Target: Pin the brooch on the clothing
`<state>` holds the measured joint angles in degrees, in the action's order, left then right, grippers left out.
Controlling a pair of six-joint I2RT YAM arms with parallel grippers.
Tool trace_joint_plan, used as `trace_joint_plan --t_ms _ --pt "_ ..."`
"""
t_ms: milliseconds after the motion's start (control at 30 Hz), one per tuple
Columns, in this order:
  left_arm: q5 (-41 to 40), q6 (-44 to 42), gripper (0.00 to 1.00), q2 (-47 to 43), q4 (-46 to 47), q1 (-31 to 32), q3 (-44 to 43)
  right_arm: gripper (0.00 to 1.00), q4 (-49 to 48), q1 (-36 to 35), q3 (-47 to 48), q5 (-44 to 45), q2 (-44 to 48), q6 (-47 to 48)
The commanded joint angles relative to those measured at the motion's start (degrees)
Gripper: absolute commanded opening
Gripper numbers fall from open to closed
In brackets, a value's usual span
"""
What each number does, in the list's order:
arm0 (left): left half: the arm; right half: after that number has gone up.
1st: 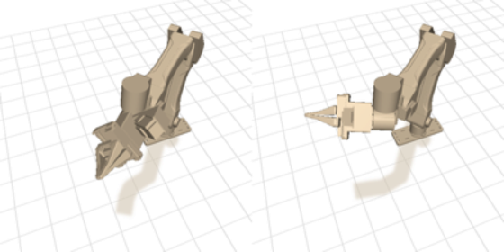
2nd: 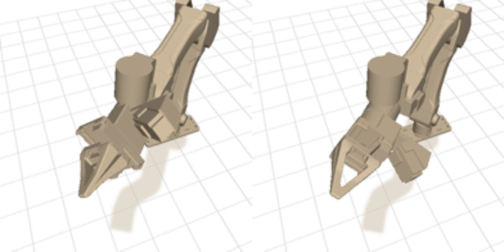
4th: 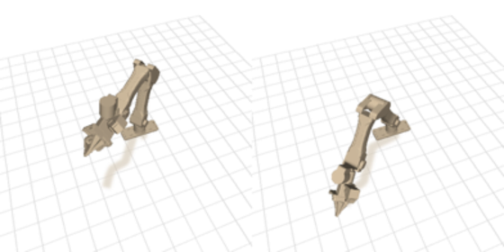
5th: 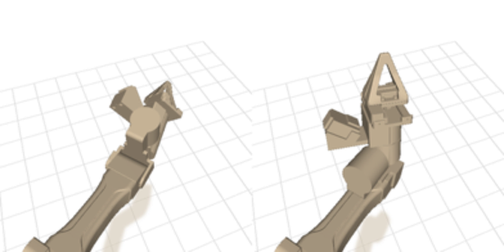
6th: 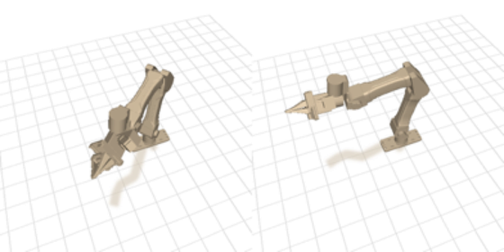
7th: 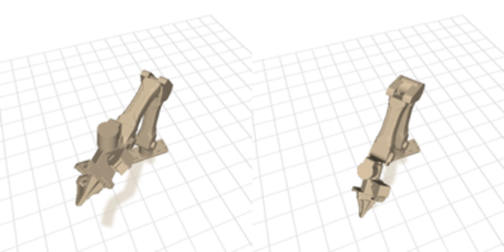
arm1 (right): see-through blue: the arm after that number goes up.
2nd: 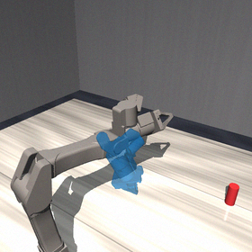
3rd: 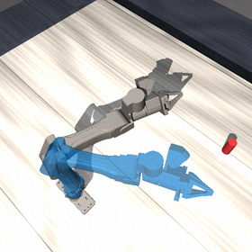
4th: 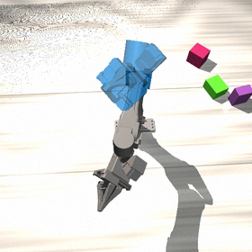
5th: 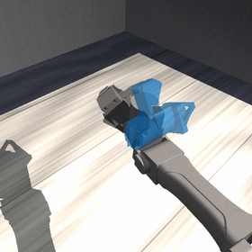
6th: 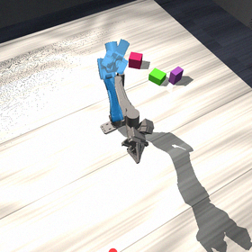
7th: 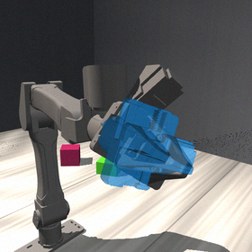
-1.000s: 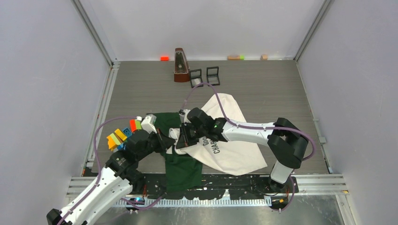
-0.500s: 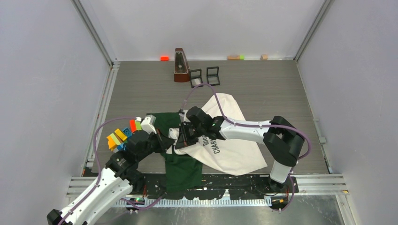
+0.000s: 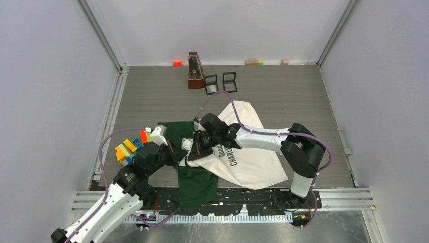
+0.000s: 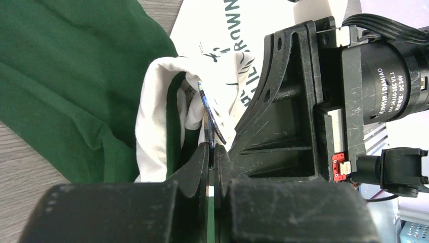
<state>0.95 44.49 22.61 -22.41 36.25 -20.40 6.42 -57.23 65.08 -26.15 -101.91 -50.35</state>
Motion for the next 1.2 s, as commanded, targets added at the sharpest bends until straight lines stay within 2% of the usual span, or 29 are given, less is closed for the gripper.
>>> trace_joint_plan --t_ms 0,400,533,600,733,867,1067,1167 --pt "3.41 1.65 0.00 -2.15 13.89 0.33 -1.19 0.01 -0.08 -0.34 2.03 -0.31 -2.44 -3.61" --pt "3.01 1.74 0.00 -3.97 14.47 0.31 -0.43 0.01 0.00 -0.25 2.99 -1.47 -1.54 -4.63" --pt "2.46 1.49 0.00 -4.02 11.73 0.32 -1.35 0.02 -0.33 -0.13 2.60 -0.79 1.17 -2.74" --pt "1.26 0.86 0.00 -4.39 9.12 0.33 -2.20 0.08 1.28 0.45 2.59 0.19 3.90 -0.41" --pt "0.47 -0.95 0.00 -6.11 6.62 0.39 -3.03 0.31 3.92 2.77 1.54 0.58 10.16 3.64" --pt "0.89 -1.43 0.00 -7.30 6.68 0.36 -2.98 0.46 4.69 4.32 0.31 0.59 15.96 7.46" --pt "1.44 -1.08 0.00 -7.46 7.55 0.36 -2.45 0.51 0.32 4.67 -2.80 1.91 20.55 10.00" --pt "1.40 -0.67 0.00 -7.20 7.86 0.32 -2.45 0.47 -3.17 4.72 -4.33 0.36 21.17 10.04"
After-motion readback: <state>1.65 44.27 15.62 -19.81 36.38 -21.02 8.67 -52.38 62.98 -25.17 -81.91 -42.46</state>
